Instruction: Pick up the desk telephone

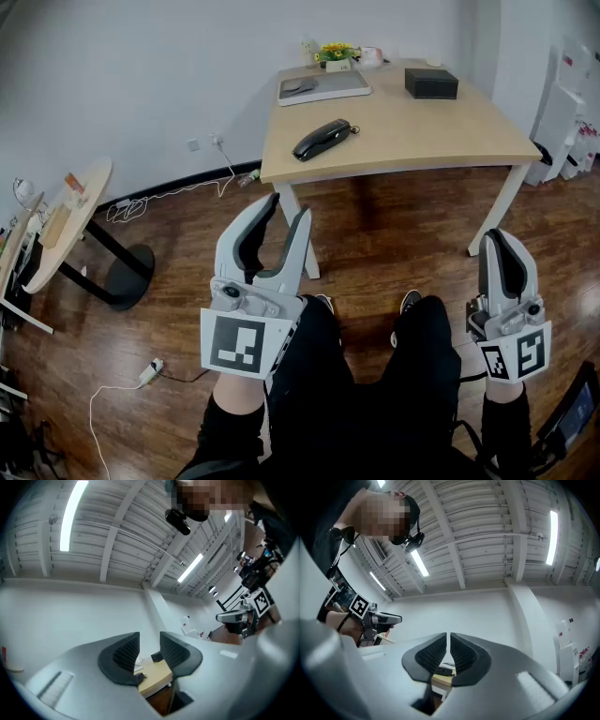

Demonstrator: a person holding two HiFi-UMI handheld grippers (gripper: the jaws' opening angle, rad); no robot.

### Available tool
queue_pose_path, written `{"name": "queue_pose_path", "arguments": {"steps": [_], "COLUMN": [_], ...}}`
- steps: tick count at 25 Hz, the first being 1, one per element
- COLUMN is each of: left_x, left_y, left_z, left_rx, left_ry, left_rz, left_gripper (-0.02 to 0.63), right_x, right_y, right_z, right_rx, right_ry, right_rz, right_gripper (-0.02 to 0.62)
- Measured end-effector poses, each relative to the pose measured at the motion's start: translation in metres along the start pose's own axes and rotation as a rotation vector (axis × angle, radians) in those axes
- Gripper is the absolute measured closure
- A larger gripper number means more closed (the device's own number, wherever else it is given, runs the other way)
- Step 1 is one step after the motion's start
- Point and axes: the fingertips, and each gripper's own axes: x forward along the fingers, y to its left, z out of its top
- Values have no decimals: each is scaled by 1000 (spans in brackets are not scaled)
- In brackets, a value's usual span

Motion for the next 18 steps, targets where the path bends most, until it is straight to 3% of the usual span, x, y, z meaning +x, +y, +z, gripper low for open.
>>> {"name": "queue_pose_path", "arguments": {"steps": [3,5,9,18], "left_x": [28,53,106,223], "left_y": [10,11,12,44], "left_z": [-11,-19,-43,-175], "left_rx": [-21,-36,-9,98], "left_ry": [-16,-14,33,384], "left_rz": [-28,-61,-104,-188], "left_gripper": [455,383,320,273], "right_x": [17,29,57,141], "right_y": [-11,-25,-60,-131], "right_z": [-10,-17,-36,-95], "right_rx": [-5,-5,1,20], "right_ry": [-4,-8,-9,-10], "right_rz": [10,6,-2,40], "right_gripper": [569,569,571,568]}}
